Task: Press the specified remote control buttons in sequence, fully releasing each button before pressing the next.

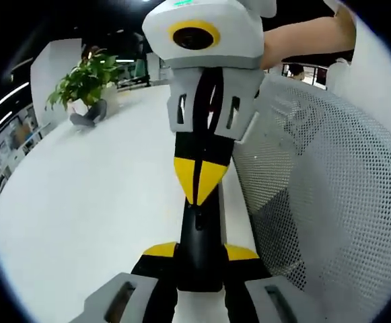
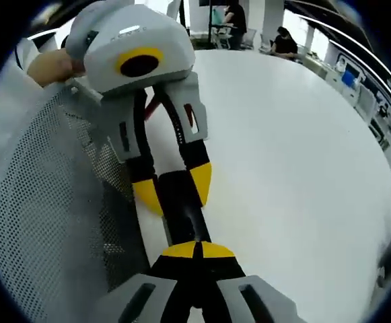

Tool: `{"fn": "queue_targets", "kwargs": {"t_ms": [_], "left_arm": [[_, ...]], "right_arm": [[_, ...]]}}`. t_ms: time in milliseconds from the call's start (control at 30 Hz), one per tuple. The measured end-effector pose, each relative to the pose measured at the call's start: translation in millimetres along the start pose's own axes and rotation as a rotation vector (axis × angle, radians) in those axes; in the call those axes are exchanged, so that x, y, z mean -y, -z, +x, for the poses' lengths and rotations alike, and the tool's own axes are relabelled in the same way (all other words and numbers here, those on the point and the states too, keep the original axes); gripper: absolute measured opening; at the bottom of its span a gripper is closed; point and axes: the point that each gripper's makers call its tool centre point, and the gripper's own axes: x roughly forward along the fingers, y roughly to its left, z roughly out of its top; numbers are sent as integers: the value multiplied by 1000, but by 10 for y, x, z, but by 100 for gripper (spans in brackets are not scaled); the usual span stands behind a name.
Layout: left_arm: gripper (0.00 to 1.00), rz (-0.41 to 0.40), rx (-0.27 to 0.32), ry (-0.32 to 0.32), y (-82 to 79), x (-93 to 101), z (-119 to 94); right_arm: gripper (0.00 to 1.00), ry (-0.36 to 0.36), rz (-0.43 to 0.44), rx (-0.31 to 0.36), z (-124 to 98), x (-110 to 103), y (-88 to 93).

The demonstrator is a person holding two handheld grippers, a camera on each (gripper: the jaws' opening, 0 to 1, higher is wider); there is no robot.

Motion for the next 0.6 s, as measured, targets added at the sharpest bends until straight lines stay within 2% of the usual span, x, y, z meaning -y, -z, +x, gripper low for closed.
{"fn": "queue_targets", "kwargs": {"t_ms": [67, 200, 333, 400, 433, 500, 600], "left_arm": [[24, -6, 15, 0, 2, -4, -2], [24, -6, 18, -1, -1, -3, 1], [24, -9, 27, -4, 0, -11, 4], [24, -12, 33, -6, 1, -16, 6], [24, -12, 35, -6, 2, -16, 6], [24, -12, 35, -6, 3, -18, 5], [24, -12, 33, -8, 4, -19, 6]], "right_arm": [[0, 5, -31, 3, 0, 18, -26], [0, 1, -69, -39, 7, 65, 36], [0, -30, -56, -21, 7, 86, -11], [0, -74, -59, -43, 35, 37, -8], [0, -59, -56, -36, 39, 71, -34], [0, -99, -30, -73, 33, 48, -12], [0, -147, 74, -124, 41, 63, -6]]}}
